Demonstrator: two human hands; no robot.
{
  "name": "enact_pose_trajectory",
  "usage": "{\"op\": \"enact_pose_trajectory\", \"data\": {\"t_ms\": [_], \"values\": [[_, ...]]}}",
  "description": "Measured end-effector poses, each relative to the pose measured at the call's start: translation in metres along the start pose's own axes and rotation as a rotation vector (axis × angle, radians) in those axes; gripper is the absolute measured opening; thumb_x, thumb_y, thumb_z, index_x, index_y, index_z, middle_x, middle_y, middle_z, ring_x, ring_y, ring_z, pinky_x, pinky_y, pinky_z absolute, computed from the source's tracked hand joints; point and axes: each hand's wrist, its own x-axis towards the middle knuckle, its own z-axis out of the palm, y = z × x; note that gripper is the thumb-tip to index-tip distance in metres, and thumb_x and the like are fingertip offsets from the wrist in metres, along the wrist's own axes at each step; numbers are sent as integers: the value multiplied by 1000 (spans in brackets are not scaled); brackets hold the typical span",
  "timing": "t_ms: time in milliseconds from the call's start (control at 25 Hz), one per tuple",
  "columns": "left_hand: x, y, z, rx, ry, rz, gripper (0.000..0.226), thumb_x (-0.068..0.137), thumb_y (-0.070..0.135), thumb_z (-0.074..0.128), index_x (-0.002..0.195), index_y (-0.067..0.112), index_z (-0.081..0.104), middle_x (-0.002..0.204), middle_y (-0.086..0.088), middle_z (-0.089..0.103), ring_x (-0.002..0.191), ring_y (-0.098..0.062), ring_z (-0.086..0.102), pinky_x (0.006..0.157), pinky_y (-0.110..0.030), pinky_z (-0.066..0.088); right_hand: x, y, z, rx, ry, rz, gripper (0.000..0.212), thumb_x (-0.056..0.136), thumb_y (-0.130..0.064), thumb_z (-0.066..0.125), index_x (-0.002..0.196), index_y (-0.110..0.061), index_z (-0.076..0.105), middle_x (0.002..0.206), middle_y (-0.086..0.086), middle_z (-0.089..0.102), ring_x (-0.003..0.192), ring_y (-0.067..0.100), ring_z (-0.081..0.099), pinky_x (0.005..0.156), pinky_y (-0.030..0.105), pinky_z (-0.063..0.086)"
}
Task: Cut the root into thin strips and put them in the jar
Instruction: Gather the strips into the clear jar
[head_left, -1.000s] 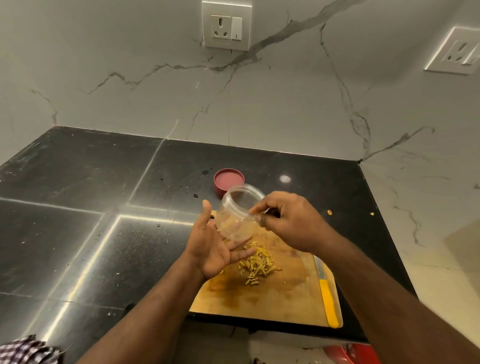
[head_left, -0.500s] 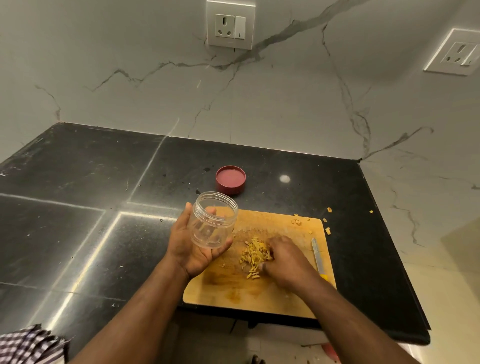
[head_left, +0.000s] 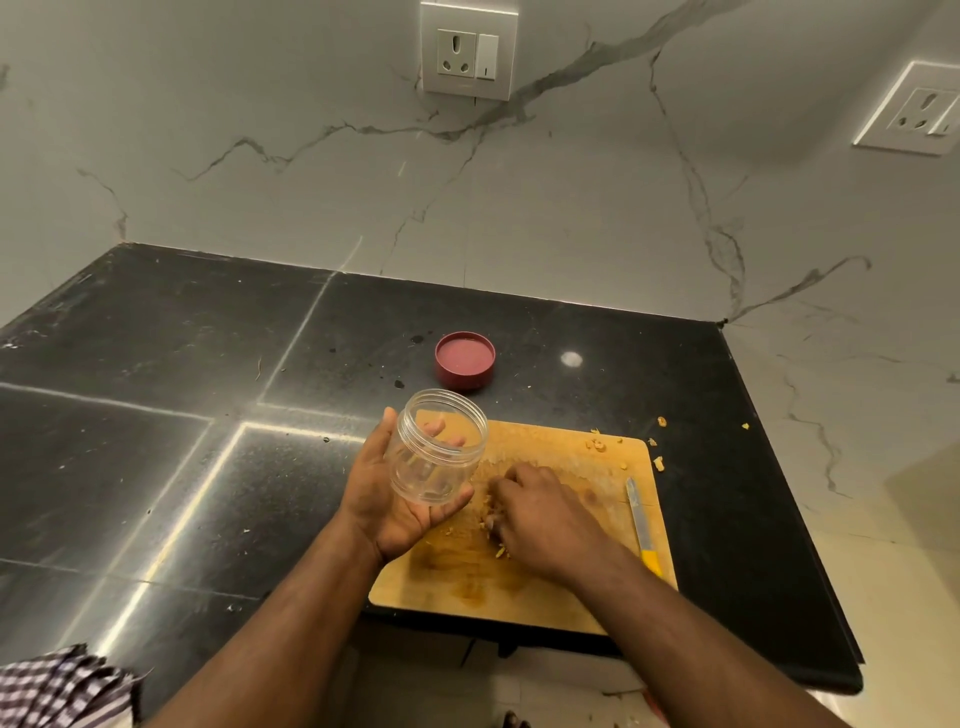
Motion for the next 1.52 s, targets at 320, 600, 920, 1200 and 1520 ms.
{"op": "enact_pose_trajectory", "data": {"t_ms": [320,600,920,1200,1520], "values": [[-1,2,1,54,-38,-16,70,93,69,43,137,16,56,132,-15,66,117,-38,65,90,-51,55,-13,14,3,37,-18,1,49,97,-37,54,144,-34,41,142,-4,43,128,20,37,105,38,39],[-2,4,1,71,-10,-14,69,93,68,44,136,16,58,130,-16,67,114,-38,67,89,-51,56,2,11,-7,78,-14,70,32,93,-16,58,123,-26,65,118,-1,62,104,17,57,87,30,52],[-4,2,3,62,-39,-37,67,94,67,44,136,17,58,128,-17,67,113,-39,67,85,-50,59,-17,13,-94,1056,15,179,21,84,2,70,101,-10,73,94,18,71,68,14,67,63,27,58],[-4,-11,13,59,-60,-55,64,95,65,46,131,15,64,128,-22,66,116,-41,65,107,-57,43,-16,-56,-119,387,132,-121,32,88,-21,72,119,-30,68,116,-10,66,100,9,64,82,26,57],[-6,-9,8,18,-65,-90,70,92,67,46,134,14,63,133,-20,63,127,-41,57,91,-52,53,-22,-24,-133,545,346,-126,18,92,-16,66,107,-24,73,96,-16,68,87,2,65,78,17,56]]}}
